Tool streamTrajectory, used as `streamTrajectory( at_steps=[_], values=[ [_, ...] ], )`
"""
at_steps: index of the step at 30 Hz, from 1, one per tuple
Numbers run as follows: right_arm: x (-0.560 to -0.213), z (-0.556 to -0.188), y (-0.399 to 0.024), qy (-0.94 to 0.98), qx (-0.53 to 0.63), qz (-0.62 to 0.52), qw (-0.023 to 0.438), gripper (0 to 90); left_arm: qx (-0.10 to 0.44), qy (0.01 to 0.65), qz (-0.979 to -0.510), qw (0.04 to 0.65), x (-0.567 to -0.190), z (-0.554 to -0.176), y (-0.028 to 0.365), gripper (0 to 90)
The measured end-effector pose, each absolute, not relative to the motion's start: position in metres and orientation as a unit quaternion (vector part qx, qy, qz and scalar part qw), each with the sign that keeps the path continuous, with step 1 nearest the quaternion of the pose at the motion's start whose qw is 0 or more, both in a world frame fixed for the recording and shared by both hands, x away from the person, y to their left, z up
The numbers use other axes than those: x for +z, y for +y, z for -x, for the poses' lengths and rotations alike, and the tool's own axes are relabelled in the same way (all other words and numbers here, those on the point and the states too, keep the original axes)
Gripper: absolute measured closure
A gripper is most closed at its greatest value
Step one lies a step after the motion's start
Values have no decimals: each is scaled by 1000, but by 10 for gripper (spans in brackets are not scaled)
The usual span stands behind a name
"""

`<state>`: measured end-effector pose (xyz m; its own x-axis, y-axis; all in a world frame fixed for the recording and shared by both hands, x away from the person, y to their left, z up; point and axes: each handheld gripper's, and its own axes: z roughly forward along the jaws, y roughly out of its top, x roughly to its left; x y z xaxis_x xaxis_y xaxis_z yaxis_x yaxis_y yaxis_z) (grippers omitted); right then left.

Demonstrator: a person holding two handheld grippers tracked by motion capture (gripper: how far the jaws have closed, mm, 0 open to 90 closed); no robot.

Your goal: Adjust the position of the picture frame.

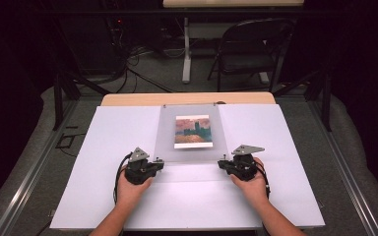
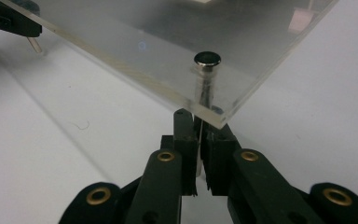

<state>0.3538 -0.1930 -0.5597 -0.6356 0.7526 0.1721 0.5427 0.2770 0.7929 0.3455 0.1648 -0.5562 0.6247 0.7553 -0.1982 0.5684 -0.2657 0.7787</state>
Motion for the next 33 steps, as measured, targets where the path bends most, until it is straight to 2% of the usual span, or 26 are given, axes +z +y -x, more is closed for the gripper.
streamTrajectory(
  at_steps=[9,13,15,16,20,24,27,33],
  values=[
    [-565,-353,-192,793,432,-413,117,844,99,424,-788,435,-560,-346,166,845],
    [-565,-353,-193,788,441,-414,116,793,97,432,-783,437,-561,-345,167,804],
    [-564,-351,-193,788,442,-412,116,770,101,433,-782,437,-562,-345,167,736],
    [-564,-351,-192,788,443,-411,116,744,102,436,-780,438,-562,-345,167,736],
    [-564,-350,-190,786,445,-410,124,635,109,441,-776,437,-563,-345,167,598],
    [-563,-348,-188,783,446,-413,129,490,116,434,-782,433,-563,-343,165,450],
    [-562,-346,-187,788,444,-404,137,438,122,424,-787,431,-562,-340,163,403],
    [-558,-340,-187,785,445,-410,130,383,126,406,-798,426,-559,-334,164,365]
  ],
)
